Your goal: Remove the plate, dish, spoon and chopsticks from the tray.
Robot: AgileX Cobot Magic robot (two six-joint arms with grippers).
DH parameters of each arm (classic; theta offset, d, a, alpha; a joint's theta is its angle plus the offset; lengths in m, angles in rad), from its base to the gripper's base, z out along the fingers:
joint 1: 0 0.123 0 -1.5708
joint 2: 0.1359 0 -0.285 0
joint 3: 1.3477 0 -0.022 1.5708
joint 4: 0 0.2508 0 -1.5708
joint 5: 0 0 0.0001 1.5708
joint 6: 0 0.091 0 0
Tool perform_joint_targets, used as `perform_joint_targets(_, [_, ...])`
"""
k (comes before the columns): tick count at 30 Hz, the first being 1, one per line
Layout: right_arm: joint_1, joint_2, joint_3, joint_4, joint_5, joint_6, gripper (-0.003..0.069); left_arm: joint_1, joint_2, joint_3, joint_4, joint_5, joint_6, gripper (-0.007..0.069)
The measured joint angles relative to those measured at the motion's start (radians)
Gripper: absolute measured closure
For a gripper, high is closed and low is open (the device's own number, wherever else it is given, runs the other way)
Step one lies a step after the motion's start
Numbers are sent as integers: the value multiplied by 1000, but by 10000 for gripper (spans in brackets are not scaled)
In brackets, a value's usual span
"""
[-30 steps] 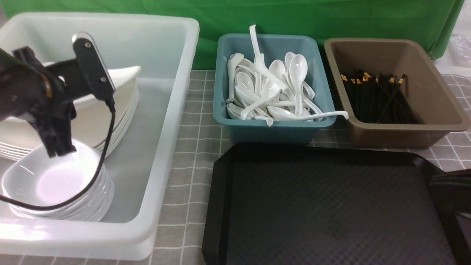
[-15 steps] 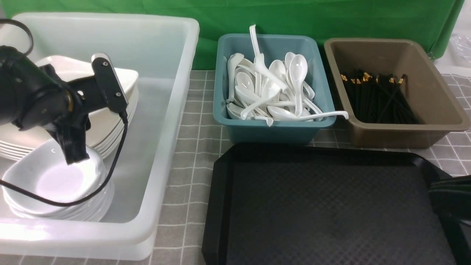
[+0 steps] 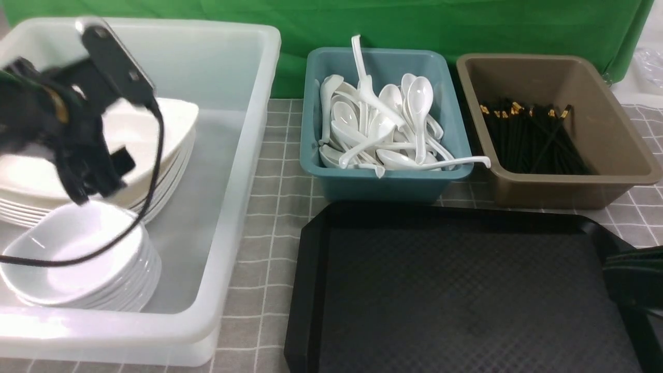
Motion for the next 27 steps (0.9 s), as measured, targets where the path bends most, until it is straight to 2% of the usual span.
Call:
perform_joint_targets(1, [0, 0, 0, 0, 0, 0, 623, 0, -71, 0, -130, 8, 0, -46])
perform_joint_targets(4, [0, 0, 0, 0, 0, 0, 618, 0, -233, 0, -351, 26, -1, -43])
perform_joint_targets(7, [0, 0, 0, -1, 0, -1, 610, 0, -357, 3, -503, 31, 0, -3])
perform_joint_targets(8, [0, 0, 0, -1, 0, -2, 606, 0, -403, 7, -556, 25, 8, 39])
perform_joint_targets(9, [0, 0, 0, -1, 0, -1, 601, -7, -496, 36, -649, -2, 53, 136])
perform_joint_targets(11, [0, 0, 0, -1, 0, -1, 595, -27, -597, 82, -729, -25, 125, 282])
perform_joint_targets(12, [0, 0, 0, -1, 0, -1, 594, -34, -608, 95, -736, -28, 132, 319])
perform_joint_targets(14, [0, 0, 0, -1, 0, -1, 587, -73, -738, 179, -792, -71, 190, 518])
perform_joint_targets(16, [0, 0, 0, -1, -1, -1, 583, -95, -800, 236, -802, -103, 209, 583])
perform_joint_targets(19, [0, 0, 0, -1, -1, -1, 575, -103, -888, 332, -804, -155, 214, 611])
perform_joint_targets(27, [0, 0, 0, -1, -5, -1, 555, -103, -933, 454, -801, -174, 216, 611])
